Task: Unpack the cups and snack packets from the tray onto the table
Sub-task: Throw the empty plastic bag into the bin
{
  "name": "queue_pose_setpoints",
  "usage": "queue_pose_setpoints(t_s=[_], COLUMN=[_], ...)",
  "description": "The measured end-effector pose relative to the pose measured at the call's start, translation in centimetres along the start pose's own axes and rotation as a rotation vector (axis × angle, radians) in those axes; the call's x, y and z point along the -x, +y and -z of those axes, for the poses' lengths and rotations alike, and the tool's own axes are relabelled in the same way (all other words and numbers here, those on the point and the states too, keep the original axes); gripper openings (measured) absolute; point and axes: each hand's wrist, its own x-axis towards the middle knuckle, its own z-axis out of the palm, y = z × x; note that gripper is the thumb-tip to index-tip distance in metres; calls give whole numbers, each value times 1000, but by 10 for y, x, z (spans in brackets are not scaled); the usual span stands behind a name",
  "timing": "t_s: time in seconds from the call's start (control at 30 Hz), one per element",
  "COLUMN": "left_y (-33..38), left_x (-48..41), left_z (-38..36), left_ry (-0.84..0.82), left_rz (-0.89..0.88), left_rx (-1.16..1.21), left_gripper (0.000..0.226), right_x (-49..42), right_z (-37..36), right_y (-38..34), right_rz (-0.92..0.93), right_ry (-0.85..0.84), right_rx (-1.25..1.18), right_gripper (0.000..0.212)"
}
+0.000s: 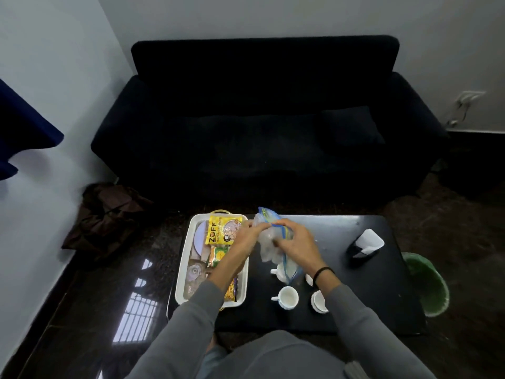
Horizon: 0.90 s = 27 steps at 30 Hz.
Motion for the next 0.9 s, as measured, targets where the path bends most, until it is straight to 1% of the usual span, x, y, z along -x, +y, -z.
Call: queue_pose_setpoints(t_s=[0.07,0.1,0.13,0.17,0.2,0.23,0.27,0.33,0.37,0.4,0.47,0.53,0.6,0.67,0.7,0.73,0.83,0.9], left_y=[0,0,2,4,7,10,14,21,24,28,35,40,43,43,42,41,37,36], left_x=[4,5,7,9,12,14,17,20,21,22,23,19,16,15,14,13,5,5], left_z=[-6,-8,-10,-13,-17,-21,-24,-25,-24,-22,-19,-19,-22,-29,-34,-38,-52,-61], left_ry=[81,102,96,62,11,-42,-88,-161,-205,-256,-376,-493,-566,-534,-498,-465,-389,-366], left_rz=[-110,-189,-263,-316,-331,-318,-298,-281,-284,-285,-271,-264,-274,-293,-300,-311,-374,-365], left_rx=[31,28,2,-26,-49,-54,-59,-95,-116,-135,-178,-234,-271,-297,-299,-301,-355,-354], left_gripper=[70,75,73,65,54,45,40,38,37,40,62,84,95,98,97,92,66,53], right_x=[-1,-2,-3,-3,-3,-3,-5,-6,-6,-6,-8,-13,-19,-24,-25,-25,-19,-10], right_z=[10,14,17,18,18,17,16,14,15,16,18,22,28,32,33,33,32,35], right_y=[1,1,2,3,4,5,7,10,12,12,14,12,9,8,10,12,23,31], right_rz=[-18,-26,-21,-13,-4,2,5,-15,-37,-63,-136,-228,-292,-298,-300,-301,-293,-300], right_ry=[26,16,2,-12,-19,-19,-10,38,70,98,140,171,222,272,288,292,309,326], right_rx=[15,3,-10,-17,-30,-53,-98,-235,-307,-377,-510,-690,-791,-769,-735,-707,-658,-600], right_gripper=[28,24,21,19,19,20,24,28,24,23,45,57,56,44,37,35,55,60])
